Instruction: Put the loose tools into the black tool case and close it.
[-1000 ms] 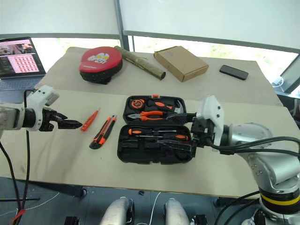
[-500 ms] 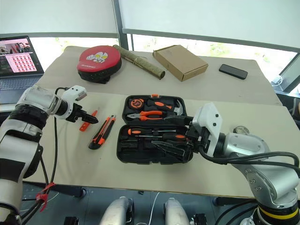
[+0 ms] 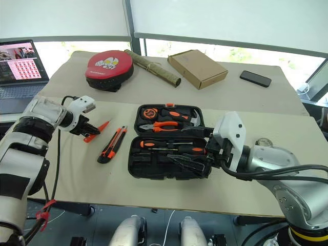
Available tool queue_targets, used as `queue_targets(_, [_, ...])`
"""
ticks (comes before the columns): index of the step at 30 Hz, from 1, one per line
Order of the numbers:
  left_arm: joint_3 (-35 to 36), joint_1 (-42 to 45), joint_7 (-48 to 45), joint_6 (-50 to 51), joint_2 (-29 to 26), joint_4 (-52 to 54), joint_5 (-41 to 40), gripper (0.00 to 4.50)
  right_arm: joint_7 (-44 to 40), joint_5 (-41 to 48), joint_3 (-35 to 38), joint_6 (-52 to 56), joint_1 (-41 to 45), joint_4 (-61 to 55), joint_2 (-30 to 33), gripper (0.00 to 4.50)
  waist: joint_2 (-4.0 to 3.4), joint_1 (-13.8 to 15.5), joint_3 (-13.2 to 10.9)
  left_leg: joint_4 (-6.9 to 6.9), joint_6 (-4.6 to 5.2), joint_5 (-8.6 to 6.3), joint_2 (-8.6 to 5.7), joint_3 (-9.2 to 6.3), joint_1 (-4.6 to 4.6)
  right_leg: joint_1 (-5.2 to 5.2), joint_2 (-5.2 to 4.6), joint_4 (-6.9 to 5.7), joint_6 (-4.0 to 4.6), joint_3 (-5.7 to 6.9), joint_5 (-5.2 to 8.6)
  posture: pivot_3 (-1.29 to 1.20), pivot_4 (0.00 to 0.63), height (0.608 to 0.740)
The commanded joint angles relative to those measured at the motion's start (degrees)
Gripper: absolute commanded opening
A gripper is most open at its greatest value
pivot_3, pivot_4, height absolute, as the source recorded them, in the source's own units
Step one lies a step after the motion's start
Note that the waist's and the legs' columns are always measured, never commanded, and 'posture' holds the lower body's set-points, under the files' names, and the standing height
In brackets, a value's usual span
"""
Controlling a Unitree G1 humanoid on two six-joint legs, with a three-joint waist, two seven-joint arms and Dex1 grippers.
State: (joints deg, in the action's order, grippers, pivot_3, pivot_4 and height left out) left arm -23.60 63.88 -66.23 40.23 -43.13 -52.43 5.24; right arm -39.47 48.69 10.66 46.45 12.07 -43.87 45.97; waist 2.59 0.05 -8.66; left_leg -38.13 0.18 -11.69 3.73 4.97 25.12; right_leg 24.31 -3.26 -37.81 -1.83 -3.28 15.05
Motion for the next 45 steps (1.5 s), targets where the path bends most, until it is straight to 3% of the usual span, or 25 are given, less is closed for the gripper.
queue_targets(1, [3.57,-2.39,-3.48,-10.14,-2.49,8.74,-1.62,0.43,-1.07,4.21,4.11,1.84,-1.53,-0.14,2.55,4.50,0.01,-0.01,0.00,-0.01,0.00,0.00,0.01,0.00,0.00,0.00,0.00,-0.01,0.00,0.00,0.00,0.00,0.150,0.740])
queue_targets(6, [9.54,-9.22,-17.46,-20.69,-5.83,31.96,-11.97,0.43,-1.97,1.11,5.61,1.11,-6.53,-0.77,6.76,4.50,0.11,0.48,-0.05,-0.12,0.00,0.00,0.04,-0.04,0.19,0.02,-0.08,0.07,0.00,0.11,0.00,0.00,0.150,0.740])
queue_targets(8, [8.63,-10.79,-20.61,-19.83,-6.54,37.56,-13.01,0.43,-2.08,1.39,6.00,0.67,-7.28,-0.88,7.09,4.50,0.10,0.54,-0.04,-0.22,0.03,-0.02,0.02,-0.03,0.22,0.00,-0.09,0.10,-0.04,0.12,-0.03,0.00,0.150,0.740])
queue_targets(13, [1.64,-9.69,-22.14,-11.05,-2.21,48.08,-11.55,0.43,-0.10,0.94,5.61,-0.14,-9.41,-2.19,5.82,4.50,0.09,0.66,-0.04,-0.42,0.04,-0.02,0.02,-0.09,0.16,-0.10,-0.03,-0.08,-0.06,0.13,-0.02,0.00,0.150,0.740])
queue_targets(17, [-2.34,-7.48,-15.20,-0.17,3.99,48.89,-7.80,0.43,1.57,0.62,5.55,-0.47,-10.33,-3.34,4.89,4.50,0.09,0.59,-0.04,-0.69,0.05,-0.03,0.00,-0.16,0.17,-0.19,-0.02,-0.19,-0.13,0.14,-0.01,0.00,0.150,0.740])
queue_targets(20, [-5.83,-7.49,-17.68,2.28,3.94,51.29,-7.60,0.43,2.94,0.96,6.52,-0.61,-11.20,-3.76,4.04,4.50,0.09,0.10,-0.04,-0.70,0.05,-0.03,0.01,-0.20,0.19,-0.14,0.03,-0.20,-0.14,0.10,-0.02,0.00,0.150,0.740])
queue_targets(31, [-13.67,-5.94,-18.82,0.25,6.11,46.05,-3.20,0.43,6.25,0.25,5.78,-1.21,-11.75,-4.60,2.38,4.50,0.04,-0.14,-0.03,-0.68,0.06,-0.03,0.00,-0.25,0.17,-0.15,0.07,-0.20,-0.13,0.04,-0.02,0.00,0.150,0.740])
queue_targets(38, [-15.59,-4.64,-18.57,-2.45,9.64,40.44,-0.62,0.43,7.58,0.29,5.27,-1.14,-10.71,-4.40,1.56,4.50,0.01,-0.04,-0.01,-0.69,0.06,-0.03,-0.01,-0.25,0.17,-0.16,0.07,-0.19,-0.13,0.04,-0.02,0.00,0.150,0.740])
queue_targets(45, [-15.89,-5.37,-19.57,0.55,9.93,41.69,0.04,0.43,8.26,-0.09,5.16,-1.36,-11.14,-4.71,1.03,4.50,-0.04,-0.18,0.02,-0.68,0.06,-0.03,0.00,-0.26,0.16,-0.15,0.08,-0.21,-0.13,0.03,-0.02,0.00,0.150,0.740])
